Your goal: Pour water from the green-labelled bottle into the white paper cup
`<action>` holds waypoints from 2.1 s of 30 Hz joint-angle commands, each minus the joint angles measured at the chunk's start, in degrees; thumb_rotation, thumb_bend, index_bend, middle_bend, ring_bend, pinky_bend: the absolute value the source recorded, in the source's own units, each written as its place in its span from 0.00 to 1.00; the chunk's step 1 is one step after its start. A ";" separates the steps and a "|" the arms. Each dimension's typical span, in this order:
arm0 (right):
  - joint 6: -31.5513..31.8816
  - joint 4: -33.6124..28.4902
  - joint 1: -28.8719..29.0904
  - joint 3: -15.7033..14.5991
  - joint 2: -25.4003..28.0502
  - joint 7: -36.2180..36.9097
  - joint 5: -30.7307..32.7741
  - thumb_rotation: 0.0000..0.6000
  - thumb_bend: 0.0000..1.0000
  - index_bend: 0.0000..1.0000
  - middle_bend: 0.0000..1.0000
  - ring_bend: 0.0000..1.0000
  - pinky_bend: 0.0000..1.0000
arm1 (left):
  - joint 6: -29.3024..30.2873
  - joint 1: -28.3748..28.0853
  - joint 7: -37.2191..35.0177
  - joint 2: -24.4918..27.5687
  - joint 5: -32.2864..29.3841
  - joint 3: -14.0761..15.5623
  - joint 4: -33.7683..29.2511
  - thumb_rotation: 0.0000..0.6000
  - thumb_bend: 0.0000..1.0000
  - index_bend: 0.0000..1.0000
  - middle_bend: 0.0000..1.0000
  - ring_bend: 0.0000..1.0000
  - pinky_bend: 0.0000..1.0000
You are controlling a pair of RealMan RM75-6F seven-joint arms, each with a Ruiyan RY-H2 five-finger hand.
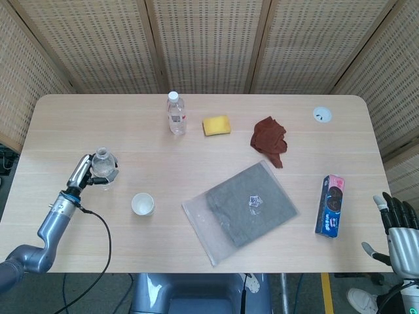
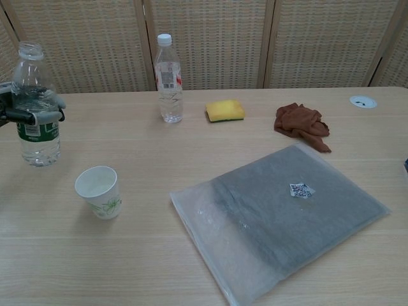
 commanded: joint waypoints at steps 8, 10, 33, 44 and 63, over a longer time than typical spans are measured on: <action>-0.73 0.23 0.31 0.07 -0.18 -0.09 0.54 1.00 0.00 0.00 0.00 0.00 0.00 | 2.96 1.00 -7.73 -11.15 -1.18 -2.12 11.73 1.00 0.51 0.56 0.53 0.35 0.43; -0.87 0.25 0.38 0.11 -0.20 -0.12 0.65 1.00 0.00 0.00 0.00 0.00 0.00 | 2.80 0.99 -9.24 -12.50 -1.09 -2.11 13.41 1.00 0.50 0.50 0.53 0.35 0.43; -2.15 0.50 0.93 -0.08 -0.67 -0.73 1.18 1.00 0.00 0.00 0.00 0.00 0.00 | 2.58 1.13 -16.55 -19.57 2.04 0.20 25.05 1.00 0.36 0.38 0.46 0.35 0.35; -2.08 0.43 0.93 -0.18 -0.62 -0.70 1.07 1.00 0.00 0.00 0.00 0.00 0.00 | 3.84 2.43 -18.26 -20.65 2.80 1.07 26.63 1.00 0.26 0.09 0.22 0.20 0.22; -0.47 -0.16 0.37 -0.74 -0.17 -0.20 -0.72 1.00 0.00 0.00 0.00 0.00 0.00 | 9.83 7.11 -20.97 -17.65 2.97 1.15 23.49 1.00 0.21 0.00 0.00 0.00 0.01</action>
